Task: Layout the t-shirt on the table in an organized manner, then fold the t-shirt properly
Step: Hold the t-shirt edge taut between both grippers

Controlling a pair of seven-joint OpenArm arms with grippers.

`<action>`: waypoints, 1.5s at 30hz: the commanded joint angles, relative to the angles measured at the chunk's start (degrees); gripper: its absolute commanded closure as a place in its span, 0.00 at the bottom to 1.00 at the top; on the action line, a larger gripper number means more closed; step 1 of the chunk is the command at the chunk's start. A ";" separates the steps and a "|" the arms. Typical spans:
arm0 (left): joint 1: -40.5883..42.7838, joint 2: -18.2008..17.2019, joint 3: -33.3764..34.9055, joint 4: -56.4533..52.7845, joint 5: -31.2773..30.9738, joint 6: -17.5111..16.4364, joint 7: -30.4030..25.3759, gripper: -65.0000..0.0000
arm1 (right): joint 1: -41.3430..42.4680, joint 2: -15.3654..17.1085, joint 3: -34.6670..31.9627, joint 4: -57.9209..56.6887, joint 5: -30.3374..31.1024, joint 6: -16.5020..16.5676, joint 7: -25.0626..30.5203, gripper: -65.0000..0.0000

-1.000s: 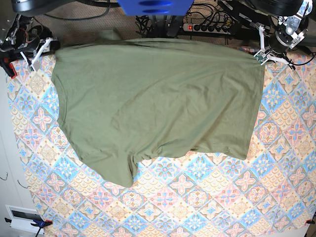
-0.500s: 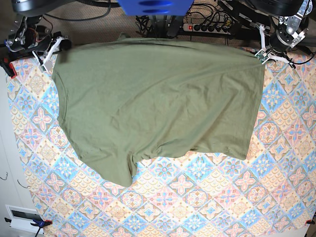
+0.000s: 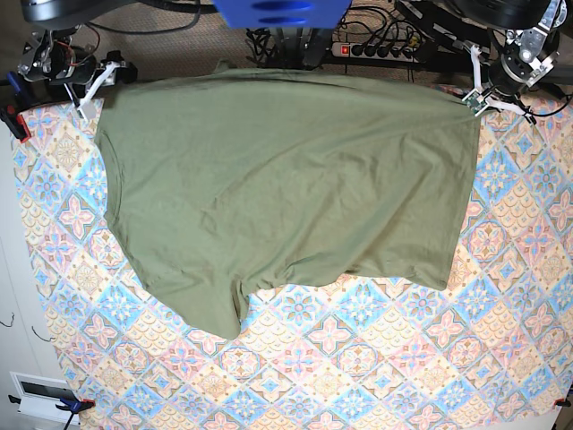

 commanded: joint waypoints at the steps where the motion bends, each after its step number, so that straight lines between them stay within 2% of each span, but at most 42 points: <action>1: 0.16 -0.77 -0.61 0.63 0.01 0.54 -0.74 1.00 | 0.14 1.17 0.62 0.50 0.69 0.17 1.10 0.58; 16: 0.16 -0.77 -0.70 0.63 0.01 0.54 -0.74 1.00 | -0.03 1.17 0.71 0.41 0.51 0.17 6.46 0.57; 19: 0.16 -0.77 -0.79 0.63 0.01 0.54 -0.74 1.00 | -0.12 1.17 0.71 0.41 0.51 0.17 6.46 0.49; 23: 0.16 -0.77 -0.70 0.63 0.01 0.54 -0.74 1.00 | 0.05 1.17 0.44 0.41 0.51 0.17 6.11 0.32; 25: 0.16 -0.77 -0.70 0.63 0.01 0.54 -0.74 1.00 | 0.14 1.17 0.44 0.41 0.60 0.17 5.93 0.33; 28: 0.16 -0.77 -0.79 0.63 0.01 0.54 -0.74 1.00 | -0.03 1.17 0.44 0.67 0.78 0.17 5.93 0.41; 32: 0.16 -0.77 -0.88 0.63 0.01 0.54 -0.74 1.00 | -0.30 1.25 0.35 0.50 0.69 0.17 5.84 0.63; 36: 0.16 -0.77 -0.88 0.63 0.01 0.54 -0.74 1.00 | -1.00 1.43 0.35 0.67 0.60 0.17 5.84 0.90; 38: 0.16 -0.77 -0.88 0.63 0.01 0.54 -0.74 1.00 | -1.09 1.52 0.35 1.02 0.60 0.17 5.76 0.99; 42: 0.16 -0.77 -0.88 0.63 0.01 0.63 -0.74 1.00 | -1.09 1.60 1.06 1.20 0.95 0.17 1.45 0.99; 45: 0.16 -0.77 -0.97 0.63 -0.08 0.63 -0.74 1.00 | -1.18 1.52 4.40 3.40 0.95 0.17 -1.36 0.99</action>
